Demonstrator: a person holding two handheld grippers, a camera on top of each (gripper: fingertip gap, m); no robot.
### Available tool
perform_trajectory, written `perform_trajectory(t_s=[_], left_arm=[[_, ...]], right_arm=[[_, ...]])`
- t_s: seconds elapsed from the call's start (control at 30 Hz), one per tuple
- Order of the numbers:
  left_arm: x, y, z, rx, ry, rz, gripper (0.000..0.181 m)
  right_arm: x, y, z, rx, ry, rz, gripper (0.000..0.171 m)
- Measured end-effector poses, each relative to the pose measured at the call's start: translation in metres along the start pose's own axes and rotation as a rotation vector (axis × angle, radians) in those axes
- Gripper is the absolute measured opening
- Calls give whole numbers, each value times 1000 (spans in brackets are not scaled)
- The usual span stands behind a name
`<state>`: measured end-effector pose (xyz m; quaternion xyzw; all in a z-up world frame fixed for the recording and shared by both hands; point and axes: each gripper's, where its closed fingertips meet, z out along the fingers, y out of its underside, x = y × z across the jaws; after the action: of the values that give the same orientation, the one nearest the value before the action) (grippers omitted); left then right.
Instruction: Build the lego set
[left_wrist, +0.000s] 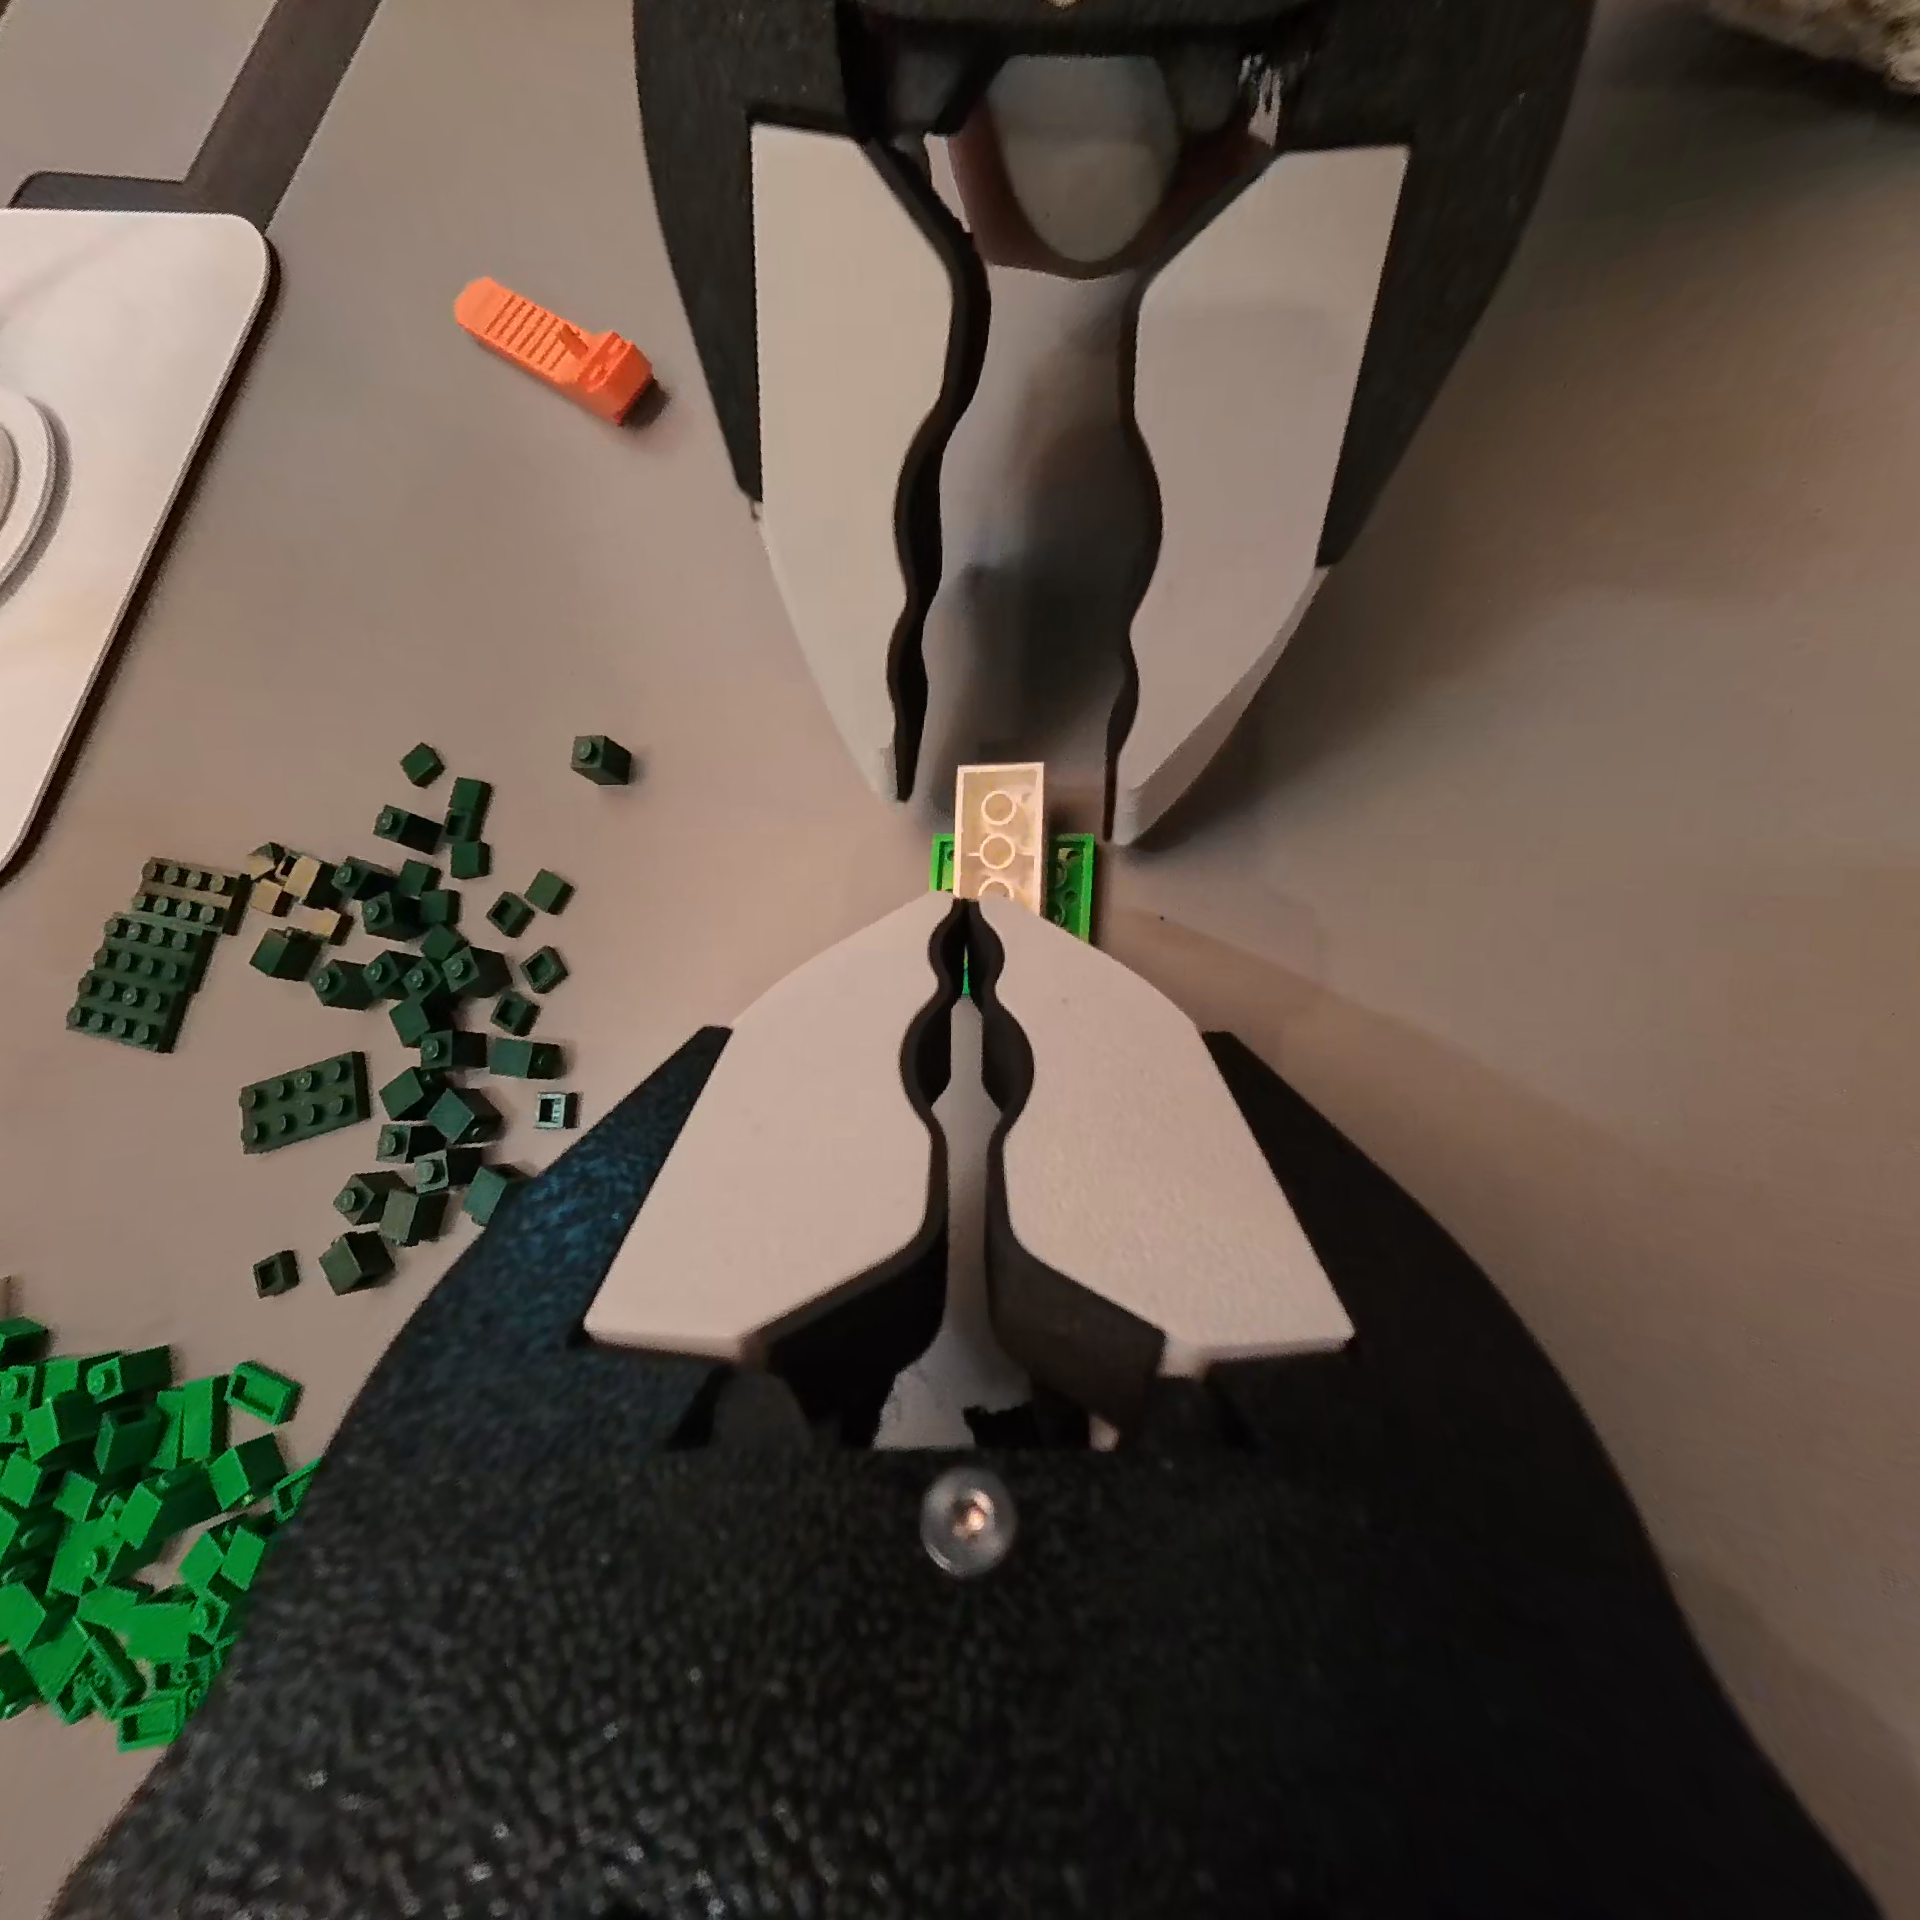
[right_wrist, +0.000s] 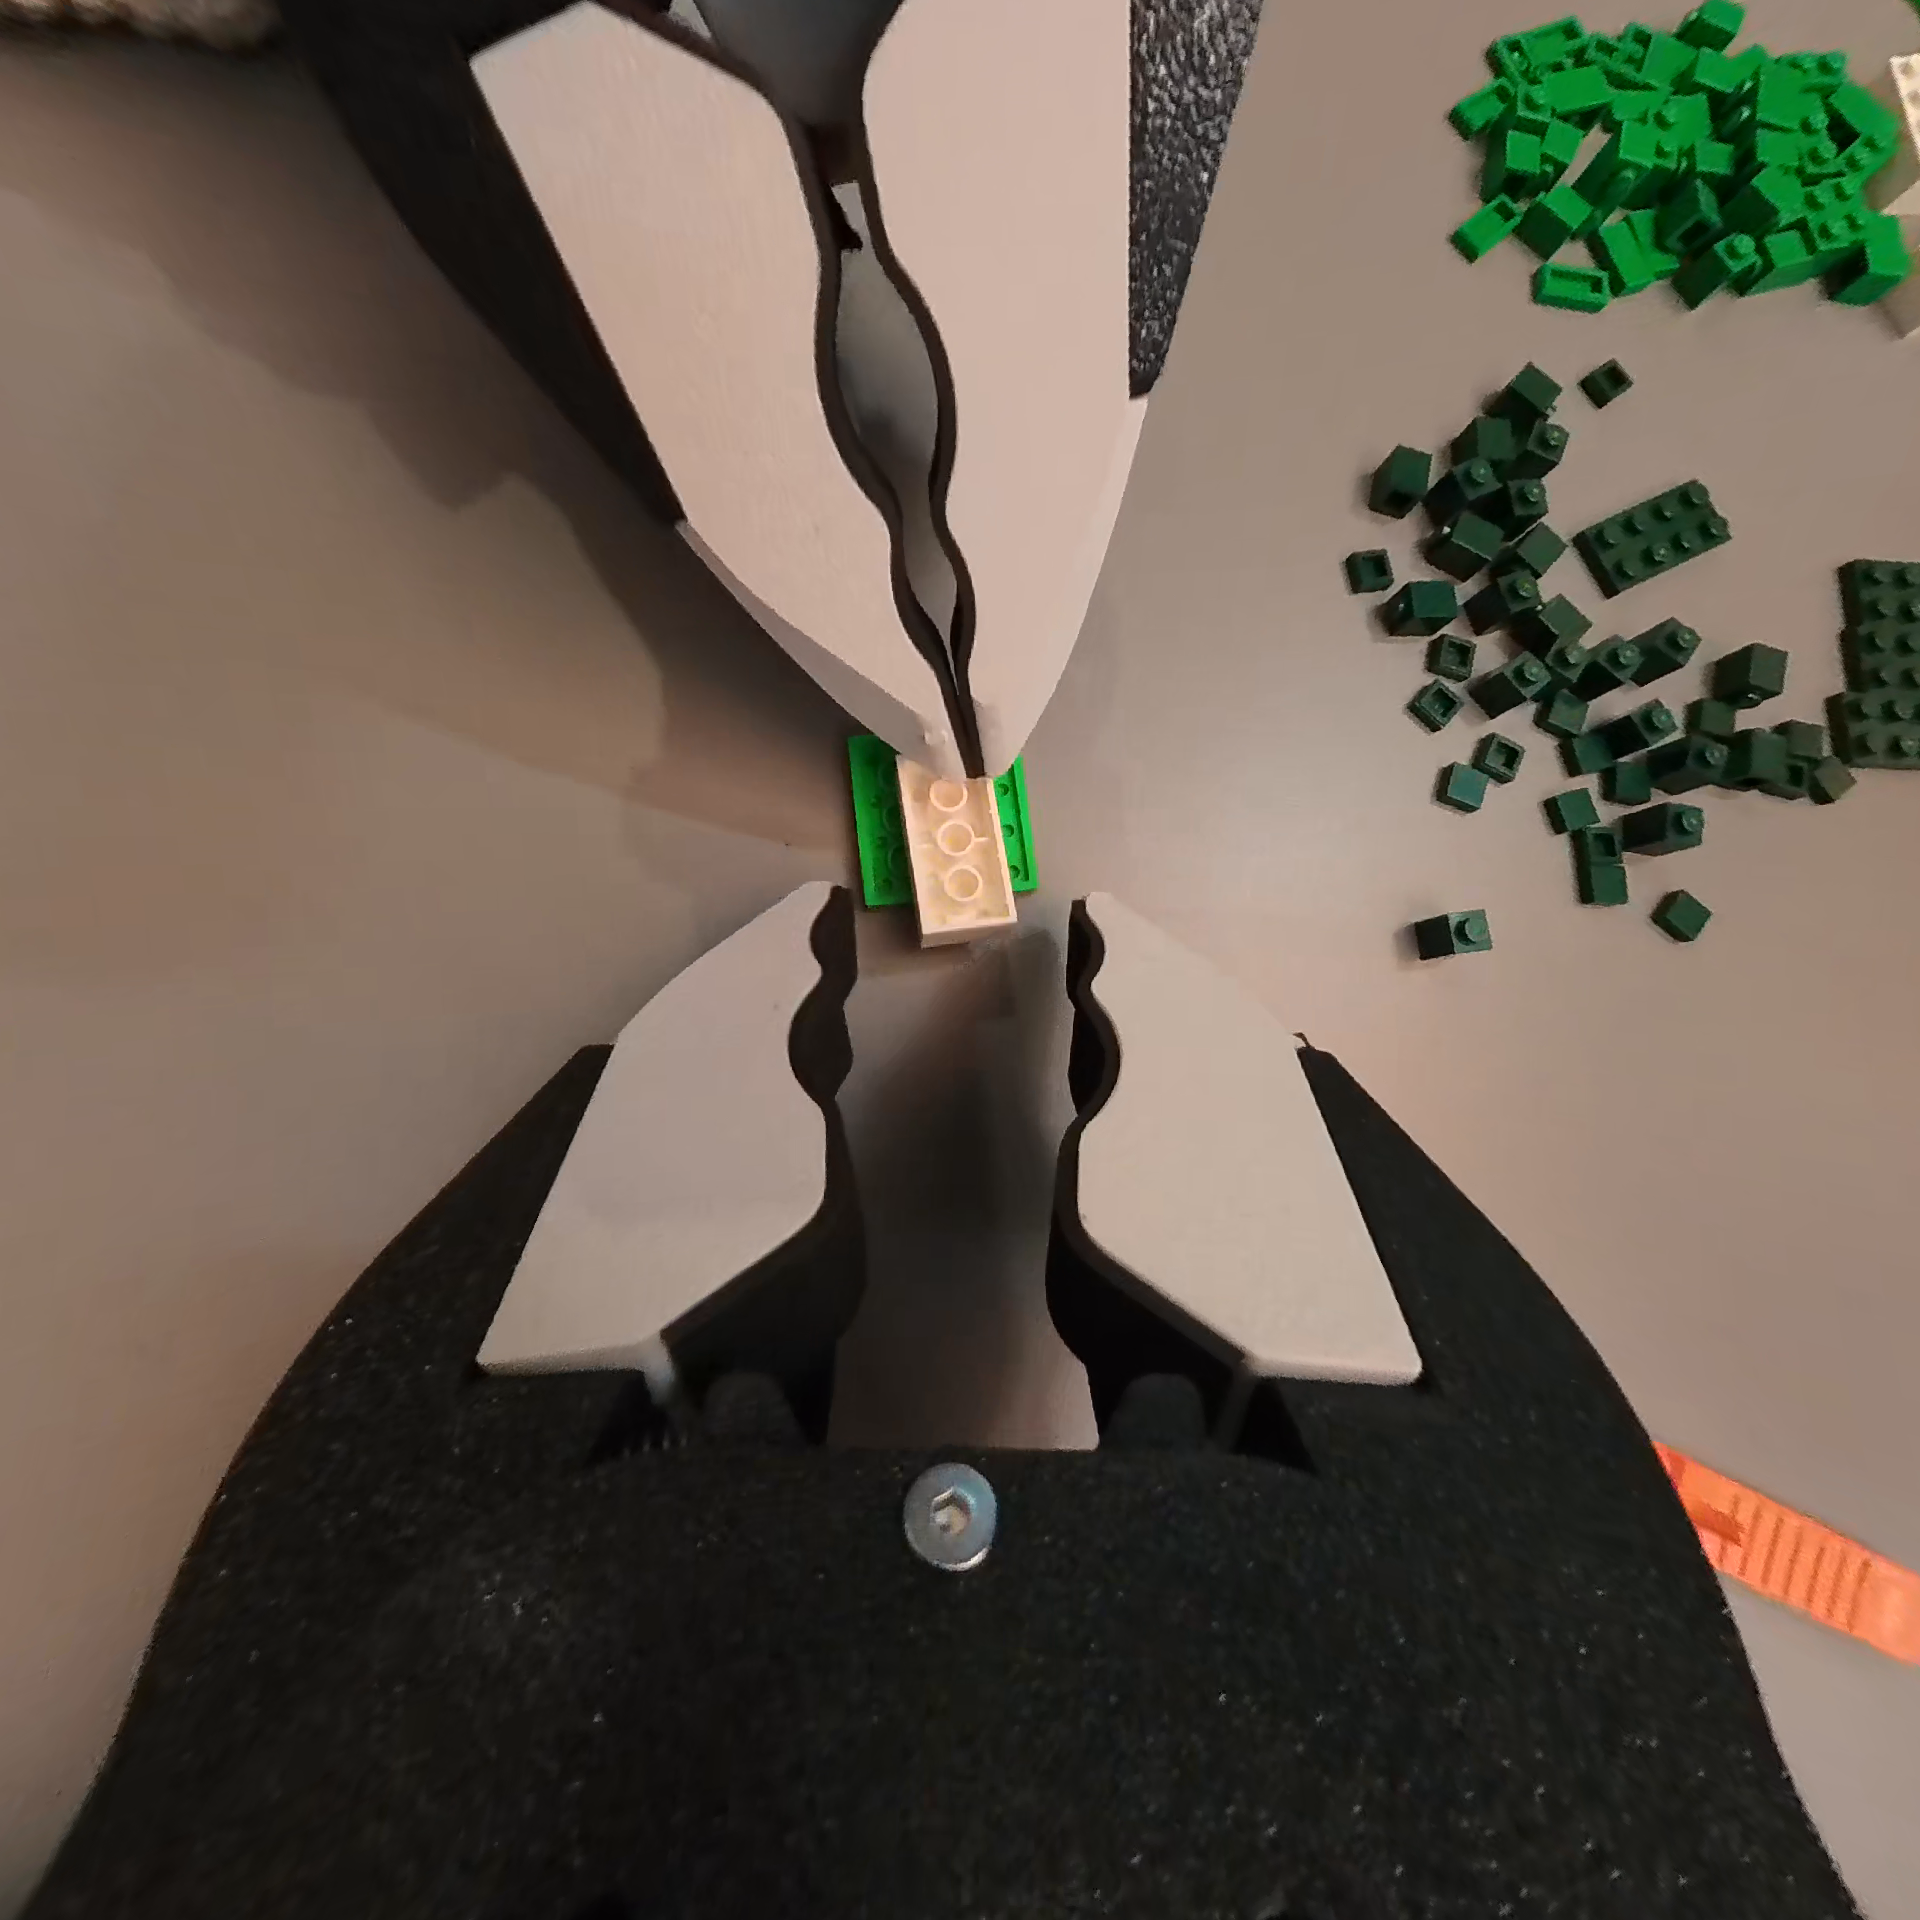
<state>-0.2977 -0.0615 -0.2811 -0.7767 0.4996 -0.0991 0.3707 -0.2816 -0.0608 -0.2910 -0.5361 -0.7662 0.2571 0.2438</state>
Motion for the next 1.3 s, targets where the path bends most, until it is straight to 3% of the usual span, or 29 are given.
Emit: perform_trajectory(t_s=[0.43,0.67,0.7,0.8,0.97,1.3], left_arm=[[-2,-1,-2,4,-18,24,0],[-17,-9,-24,141,-59,16,0],[-17,-10,-27,162,-52,21,35],[-12,-5,-25,142,5,-20,66],[1,3,-11,68,51,25,59],[10,11,4,-22,95,38,44]], right_arm=[[-2,-3,-7,63,-1,18,38],[2,-6,-15,165,52,54,39],[2,-7,-17,196,63,66,39],[4,-10,-24,306,97,108,39],[6,-13,-42,410,127,160,36],[3,-16,-46,422,114,167,35]])
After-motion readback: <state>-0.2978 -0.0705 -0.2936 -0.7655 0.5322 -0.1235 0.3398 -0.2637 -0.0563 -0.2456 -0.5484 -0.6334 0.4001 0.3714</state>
